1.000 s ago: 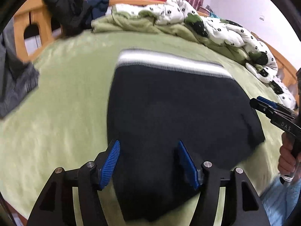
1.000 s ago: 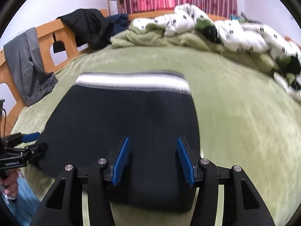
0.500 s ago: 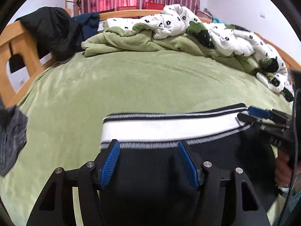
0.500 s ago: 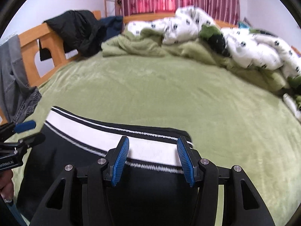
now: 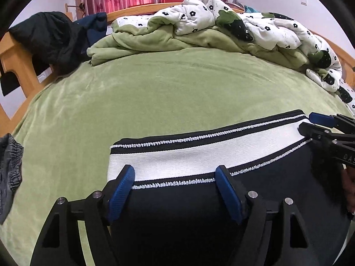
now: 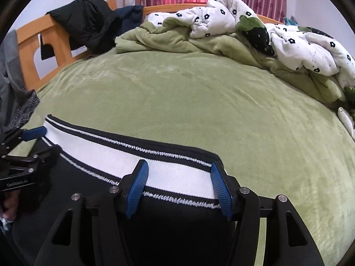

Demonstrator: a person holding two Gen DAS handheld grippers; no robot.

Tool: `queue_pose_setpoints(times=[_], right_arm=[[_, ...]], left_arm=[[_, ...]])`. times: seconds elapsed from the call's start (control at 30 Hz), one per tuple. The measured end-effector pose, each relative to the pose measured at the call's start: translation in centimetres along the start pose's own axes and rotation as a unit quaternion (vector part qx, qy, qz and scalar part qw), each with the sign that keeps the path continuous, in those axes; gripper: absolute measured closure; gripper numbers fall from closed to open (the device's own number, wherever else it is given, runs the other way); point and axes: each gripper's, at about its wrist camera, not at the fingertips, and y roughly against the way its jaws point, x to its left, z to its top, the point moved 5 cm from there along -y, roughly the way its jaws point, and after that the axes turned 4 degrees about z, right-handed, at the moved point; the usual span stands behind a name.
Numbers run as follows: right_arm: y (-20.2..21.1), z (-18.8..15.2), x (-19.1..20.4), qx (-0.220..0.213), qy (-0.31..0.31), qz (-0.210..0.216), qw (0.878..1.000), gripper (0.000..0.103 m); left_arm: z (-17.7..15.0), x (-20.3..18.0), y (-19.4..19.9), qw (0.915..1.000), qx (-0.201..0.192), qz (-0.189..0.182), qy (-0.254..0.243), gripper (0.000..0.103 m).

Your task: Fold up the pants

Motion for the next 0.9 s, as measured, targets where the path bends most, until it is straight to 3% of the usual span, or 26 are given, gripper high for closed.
queue_pose_setpoints(times=[0.1,0.2,0.27,0.43,0.5,0.6,0.9], right_arm=[[0.7,-0.2,0.1,-0.006,0.008,-0.002,1.0,0.052],[0.5,-0.4,0.0,-0.005,0.021,-0.03,0.999,0.051],[0.5,-0.4,-0.3,-0.001,0.013,-0.023,1.0,0.051],[1.2,-0.6,-3.2,0.004,-0.042,-0.016,0.999,0.051],[1.4,-0.9,-4.7,0.002,-0.074,-0.02,0.997,0.05],[0.6,-1.9,-5.9,0.021,-0.123,0.017,0.992,0.05],[2.1,-3.5,-5.8,0.016,-0.128,0.021,0.991,0.049]], left_arm=[[0.2,-0.1,0.0,1.0,0.0,0.0,-0.002,0.03],[0.1,0.0,0.2,1.0,0.0,-0.002,0.004,0.03],[0.1,0.6,0.5,0.9998,0.003,-0.007,0.017,0.03],[-0.2,3.2,2.0,0.9949,-0.011,-0.045,0.09,0.03],[-0.7,4.3,1.4,0.9927,0.008,-0.042,0.113,0.03],[-2.0,4.5,-0.5,0.9876,0.063,-0.072,0.124,0.03],[-5.2,4.4,0.9,0.9804,0.086,-0.107,0.141,0.029]])
